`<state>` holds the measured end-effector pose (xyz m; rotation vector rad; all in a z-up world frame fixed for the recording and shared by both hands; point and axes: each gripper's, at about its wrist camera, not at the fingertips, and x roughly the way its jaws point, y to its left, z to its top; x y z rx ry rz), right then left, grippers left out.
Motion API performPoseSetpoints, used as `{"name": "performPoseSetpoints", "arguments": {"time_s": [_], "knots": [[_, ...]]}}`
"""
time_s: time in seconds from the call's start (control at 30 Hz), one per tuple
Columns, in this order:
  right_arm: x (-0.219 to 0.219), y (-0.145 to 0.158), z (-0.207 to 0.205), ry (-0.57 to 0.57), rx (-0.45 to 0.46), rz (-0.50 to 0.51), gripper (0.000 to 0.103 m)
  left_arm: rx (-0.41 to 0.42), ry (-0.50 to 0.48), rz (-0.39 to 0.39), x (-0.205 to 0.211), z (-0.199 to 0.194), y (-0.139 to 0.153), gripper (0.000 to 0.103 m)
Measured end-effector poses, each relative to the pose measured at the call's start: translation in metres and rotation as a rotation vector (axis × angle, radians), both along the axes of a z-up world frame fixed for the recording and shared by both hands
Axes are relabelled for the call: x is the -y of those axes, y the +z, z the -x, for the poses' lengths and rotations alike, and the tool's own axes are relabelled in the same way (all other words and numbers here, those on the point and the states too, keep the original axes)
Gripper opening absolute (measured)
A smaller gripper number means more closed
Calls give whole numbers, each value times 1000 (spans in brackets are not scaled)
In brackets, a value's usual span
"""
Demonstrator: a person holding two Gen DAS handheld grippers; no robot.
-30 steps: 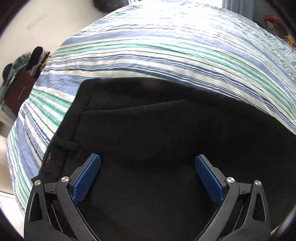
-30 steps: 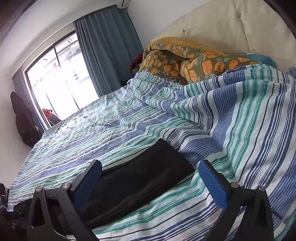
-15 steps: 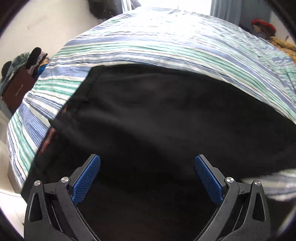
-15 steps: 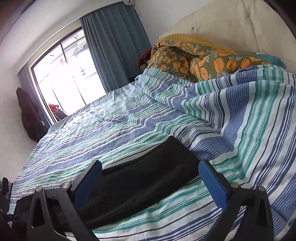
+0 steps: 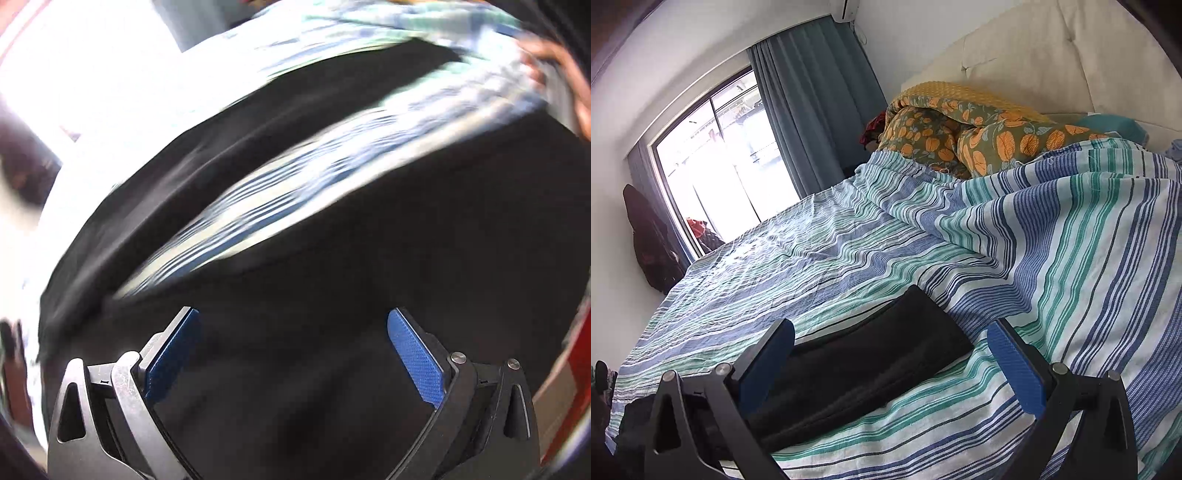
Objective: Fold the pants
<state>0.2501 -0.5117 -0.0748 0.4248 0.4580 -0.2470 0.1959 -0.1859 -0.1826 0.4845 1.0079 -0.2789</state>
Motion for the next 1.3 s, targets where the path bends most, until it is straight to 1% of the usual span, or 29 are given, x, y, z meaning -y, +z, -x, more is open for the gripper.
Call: {"name": "performPoseSetpoints", "arguments": {"time_s": [0.07,0.13,0.17,0.27,0.37,0.43,0.5,0.53,0.6,0.63,0.67,0.73,0.77,0.83,0.87,0.9,0.93,0.97,1.07,1.13,1.17,1.23,1.27,1.3], "knots": [[10,1,6,-22,8,-7,103,-32,-107,75,37,1,3,101],[22,2,13,-49,9,-6,103,-106,-225,138,77,0,1,101],[29,2,16,-63,8,-9,103,-129,-279,159,97,0,0,101],[55,1,33,-126,11,-27,103,-148,-427,221,153,-7,1,102],[84,4,54,-223,28,-34,103,-166,-545,279,208,-17,-1,103],[99,11,67,-287,41,-6,103,-153,-571,301,240,-25,-3,103],[111,21,80,-339,62,27,103,-162,-561,325,261,-37,-5,103],[116,25,85,-364,72,43,103,-173,-547,348,264,-43,-4,103],[123,33,96,-415,92,65,103,-190,-529,367,265,-49,0,102],[124,36,99,-432,103,69,103,-192,-524,363,262,-48,2,102],[124,38,102,-445,111,72,103,-192,-520,355,275,-35,3,102],[122,39,100,-439,110,82,103,-202,-509,346,250,-29,10,102],[120,41,98,-420,106,91,103,-203,-498,344,241,-14,12,102],[111,44,92,-376,99,111,103,-190,-447,320,205,-3,19,102],[106,45,88,-354,99,121,103,-169,-405,303,184,0,22,102],[98,44,83,-335,98,131,103,-131,-342,281,160,2,26,102],[93,44,80,-317,94,142,103,-90,-258,252,135,3,30,102],[89,44,77,-300,88,149,103,-66,-173,230,111,3,33,102],[82,41,69,-265,78,141,103,-50,135,187,30,-7,32,102],[81,39,65,-258,74,129,103,-43,337,171,-24,-16,23,102],[80,37,64,-259,72,125,103,-45,416,152,-49,-17,18,102],[80,36,62,-259,71,116,103,-58,555,82,-92,-17,6,101],[80,36,61,-256,71,112,103,-61,614,63,-110,-16,3,101],[79,35,61,-253,71,111,103,-57,666,67,-126,-15,5,101]]}}
